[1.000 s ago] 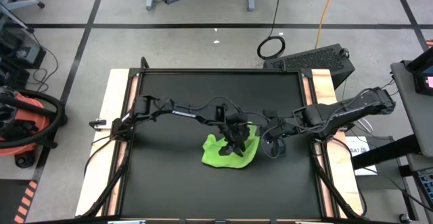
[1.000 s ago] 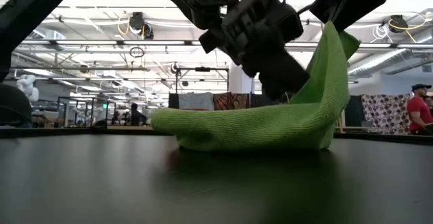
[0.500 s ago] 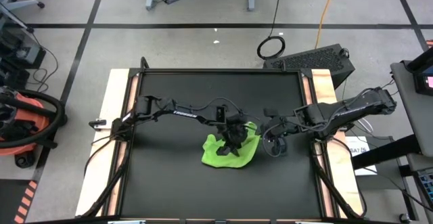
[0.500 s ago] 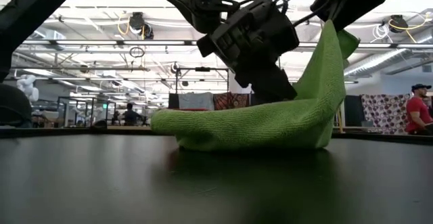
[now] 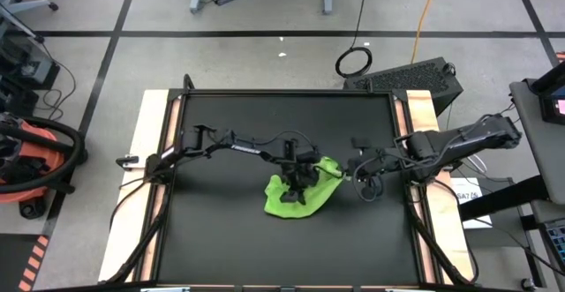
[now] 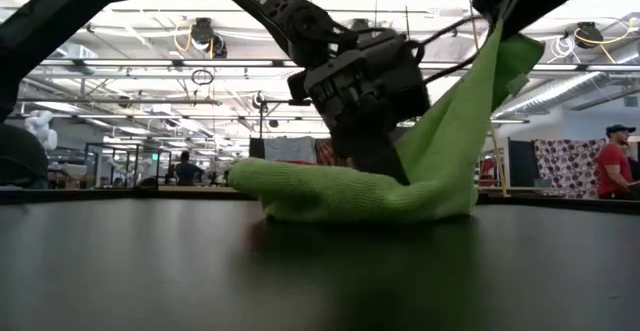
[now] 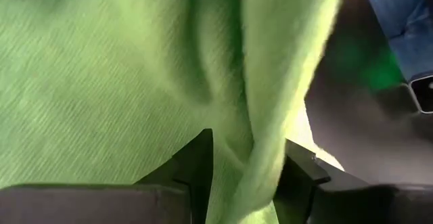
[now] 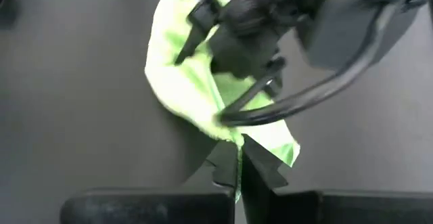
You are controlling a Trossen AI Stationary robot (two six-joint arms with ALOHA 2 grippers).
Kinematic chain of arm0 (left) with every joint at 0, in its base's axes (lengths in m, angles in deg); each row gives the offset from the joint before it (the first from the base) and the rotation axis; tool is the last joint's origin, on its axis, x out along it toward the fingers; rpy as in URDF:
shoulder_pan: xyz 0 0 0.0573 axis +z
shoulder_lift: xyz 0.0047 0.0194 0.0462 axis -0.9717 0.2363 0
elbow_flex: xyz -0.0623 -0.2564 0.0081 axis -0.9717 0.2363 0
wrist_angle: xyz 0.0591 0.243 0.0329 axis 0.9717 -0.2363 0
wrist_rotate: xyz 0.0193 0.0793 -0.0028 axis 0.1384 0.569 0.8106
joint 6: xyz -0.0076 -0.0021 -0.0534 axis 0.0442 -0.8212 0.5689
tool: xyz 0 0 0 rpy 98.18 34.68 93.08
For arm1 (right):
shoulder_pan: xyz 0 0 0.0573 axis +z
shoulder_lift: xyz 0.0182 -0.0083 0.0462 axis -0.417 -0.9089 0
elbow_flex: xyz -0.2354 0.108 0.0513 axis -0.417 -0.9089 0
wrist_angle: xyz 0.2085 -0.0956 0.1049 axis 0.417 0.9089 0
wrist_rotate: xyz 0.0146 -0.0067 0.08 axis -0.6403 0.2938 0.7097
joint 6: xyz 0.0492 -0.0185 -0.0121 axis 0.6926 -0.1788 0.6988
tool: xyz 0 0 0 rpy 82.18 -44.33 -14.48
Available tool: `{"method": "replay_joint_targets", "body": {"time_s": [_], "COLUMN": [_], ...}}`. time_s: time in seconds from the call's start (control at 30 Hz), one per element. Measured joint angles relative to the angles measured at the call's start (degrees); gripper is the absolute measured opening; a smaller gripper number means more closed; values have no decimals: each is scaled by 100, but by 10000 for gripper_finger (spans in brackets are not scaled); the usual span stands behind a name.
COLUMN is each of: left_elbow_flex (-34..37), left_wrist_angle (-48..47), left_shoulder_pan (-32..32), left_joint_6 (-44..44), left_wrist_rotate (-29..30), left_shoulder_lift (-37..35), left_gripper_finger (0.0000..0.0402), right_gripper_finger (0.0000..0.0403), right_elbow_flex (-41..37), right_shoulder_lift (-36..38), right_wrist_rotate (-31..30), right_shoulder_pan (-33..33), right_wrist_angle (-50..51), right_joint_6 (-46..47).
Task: Roll towel
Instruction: Roll the green microfiber towel
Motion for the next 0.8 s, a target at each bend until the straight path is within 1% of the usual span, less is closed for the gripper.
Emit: {"method": "replay_joint_targets", "body": {"time_s": [0.13, 0.23, 0.3, 0.43, 0.57, 0.73, 0.8], "left_elbow_flex": [-2, -7, -7, -7, -7, -7, -7], "left_wrist_angle": [-551, -1103, -1541, -2140, -2685, -3199, -3280], "left_shoulder_pan": [237, 336, 357, 371, 369, 443, 517], "left_joint_6": [-33, -330, -593, -933, -1333, -1576, -1593], "left_wrist_rotate": [-386, -587, -621, -755, -766, -766, -766], "left_shoulder_lift": [-74, -154, -186, -189, -191, -191, -194], "left_gripper_finger": [127, 127, 127, 127, 127, 127, 127], "right_gripper_finger": [0, 0, 0, 0, 0, 0, 0], "right_elbow_flex": [0, 0, 0, 0, 0, 0, 0], "right_shoulder_lift": [142, 214, 242, 307, 349, 378, 378], "right_wrist_rotate": [3, 2, 1, 0, 0, 17, 177], "right_shoulder_pan": [1, 1, 1, 1, 1, 1, 1], "right_wrist_angle": [262, 451, 546, 695, 874, 1156, 1252], "right_joint_6": [-7, -25, -27, -41, -37, -26, -49]}}
